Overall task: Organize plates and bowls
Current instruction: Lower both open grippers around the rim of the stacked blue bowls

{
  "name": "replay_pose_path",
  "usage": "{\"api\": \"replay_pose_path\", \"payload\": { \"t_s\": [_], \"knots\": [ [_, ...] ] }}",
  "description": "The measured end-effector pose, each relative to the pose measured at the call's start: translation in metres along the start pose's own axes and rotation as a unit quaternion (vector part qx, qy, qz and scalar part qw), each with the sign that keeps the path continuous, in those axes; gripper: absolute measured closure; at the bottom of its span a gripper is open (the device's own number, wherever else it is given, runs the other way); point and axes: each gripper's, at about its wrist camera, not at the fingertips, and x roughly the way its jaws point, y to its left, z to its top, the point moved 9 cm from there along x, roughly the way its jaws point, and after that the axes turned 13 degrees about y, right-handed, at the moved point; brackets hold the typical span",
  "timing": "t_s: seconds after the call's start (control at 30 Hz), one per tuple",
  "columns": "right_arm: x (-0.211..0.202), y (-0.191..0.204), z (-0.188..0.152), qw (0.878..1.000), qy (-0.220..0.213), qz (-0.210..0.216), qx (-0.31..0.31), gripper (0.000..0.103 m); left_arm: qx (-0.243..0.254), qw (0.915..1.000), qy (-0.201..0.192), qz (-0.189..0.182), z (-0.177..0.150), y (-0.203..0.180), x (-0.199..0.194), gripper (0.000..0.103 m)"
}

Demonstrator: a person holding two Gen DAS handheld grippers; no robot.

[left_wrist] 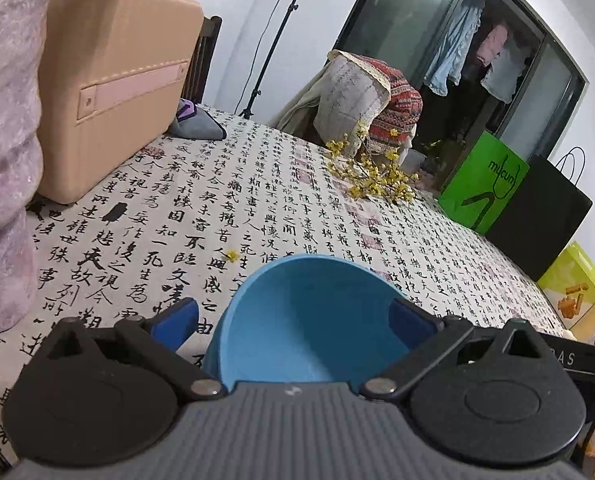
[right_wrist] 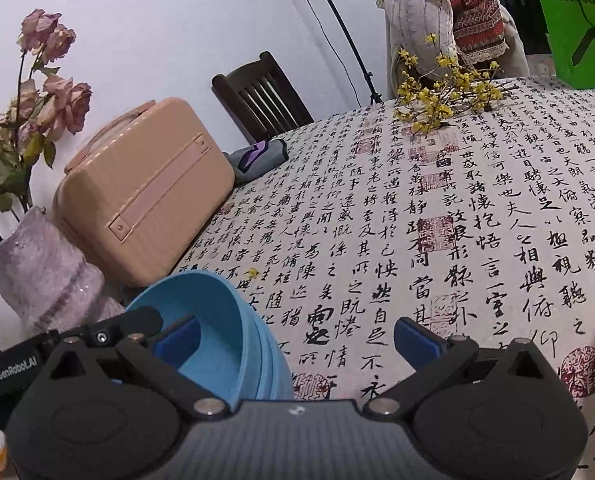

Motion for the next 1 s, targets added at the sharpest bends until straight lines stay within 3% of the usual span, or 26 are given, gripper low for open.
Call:
{"api": "replay_pose_path", "payload": {
  "t_s": [0.23,0.47,0.83,1.0],
  "knots": [
    [0.001,0.004,-0.005,1.000,0.006,0.009,-0.005,0.000,-0.005,0.9998,-0.016,0.011,0.000,0.004,-0.017,0.000],
    [0.004,0.004,-0.010,1.000,0.017,0.015,-0.004,0.000,-0.006,0.9995,-0.006,0.031,-0.003,0.015,-0.024,0.000],
    [0.020,-0.002,-0.018,0.999,0.048,0.009,0.002,0.010,-0.035,0.9960,0.075,0.032,-0.019,0.034,0.001,0.000],
    [0.029,0.002,-0.021,0.997,0.079,0.012,-0.005,0.013,-0.036,0.9924,0.106,0.051,-0.023,0.035,0.013,0.003]
  ]
}}
